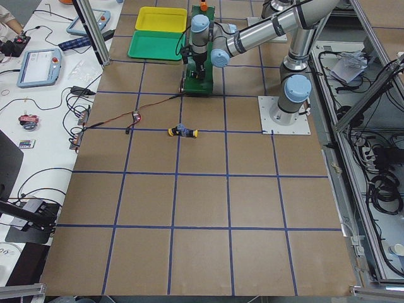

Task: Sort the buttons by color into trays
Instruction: 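Grasp yellow button with left gripper while right grasps green button on belt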

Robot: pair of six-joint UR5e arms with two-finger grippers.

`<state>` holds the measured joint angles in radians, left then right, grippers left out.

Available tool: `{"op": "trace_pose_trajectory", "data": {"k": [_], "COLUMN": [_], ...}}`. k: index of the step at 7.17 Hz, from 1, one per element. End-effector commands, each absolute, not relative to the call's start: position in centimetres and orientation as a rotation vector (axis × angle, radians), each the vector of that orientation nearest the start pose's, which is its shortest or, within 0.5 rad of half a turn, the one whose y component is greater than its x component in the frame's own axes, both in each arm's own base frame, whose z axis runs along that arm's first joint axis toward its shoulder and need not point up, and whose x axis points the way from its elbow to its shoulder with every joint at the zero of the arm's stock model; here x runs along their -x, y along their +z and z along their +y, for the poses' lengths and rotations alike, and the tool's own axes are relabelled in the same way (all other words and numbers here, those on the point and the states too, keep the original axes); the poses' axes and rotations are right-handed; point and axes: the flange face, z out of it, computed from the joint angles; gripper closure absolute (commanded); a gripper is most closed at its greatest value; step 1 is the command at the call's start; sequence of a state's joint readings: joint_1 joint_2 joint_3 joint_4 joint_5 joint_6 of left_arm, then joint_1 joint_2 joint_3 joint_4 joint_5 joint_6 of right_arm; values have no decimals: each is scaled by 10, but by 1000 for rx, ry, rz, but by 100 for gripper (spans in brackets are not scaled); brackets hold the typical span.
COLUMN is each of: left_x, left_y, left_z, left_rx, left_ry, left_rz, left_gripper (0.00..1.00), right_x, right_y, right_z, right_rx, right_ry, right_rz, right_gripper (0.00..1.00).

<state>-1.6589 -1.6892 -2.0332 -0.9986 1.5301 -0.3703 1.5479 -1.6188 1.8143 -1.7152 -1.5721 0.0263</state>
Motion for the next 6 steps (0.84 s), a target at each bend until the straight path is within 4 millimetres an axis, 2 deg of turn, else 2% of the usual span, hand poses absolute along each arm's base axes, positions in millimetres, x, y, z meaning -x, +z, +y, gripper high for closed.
{"op": "trace_pose_trajectory", "data": {"k": [1, 2, 3, 4, 5, 6], "left_x": [135, 85, 42, 16, -2, -38], "left_y": [316, 332, 328, 311, 300, 281], "left_z": [-502, -530, -553, -573, -585, -582], "left_rx": [404, 342, 393, 444, 394, 444], "left_ry": [38, 83, 80, 81, 78, 137], "left_rz": [3150, 3157, 3157, 3152, 3159, 3140], "left_gripper": [0, 0, 0, 0, 0, 0], "right_x": [-123, -125, -130, -154, -175, -182], "right_y": [396, 393, 386, 379, 369, 358], "right_z": [-470, -472, -480, -481, -485, -490], "right_rx": [-99, -237, -253, -206, -148, -138], "right_ry": [89, 87, 58, 56, 33, 44], "right_rz": [3141, 3135, 3134, 3101, 3090, 3088], "right_gripper": [0, 0, 0, 0, 0, 0]}}
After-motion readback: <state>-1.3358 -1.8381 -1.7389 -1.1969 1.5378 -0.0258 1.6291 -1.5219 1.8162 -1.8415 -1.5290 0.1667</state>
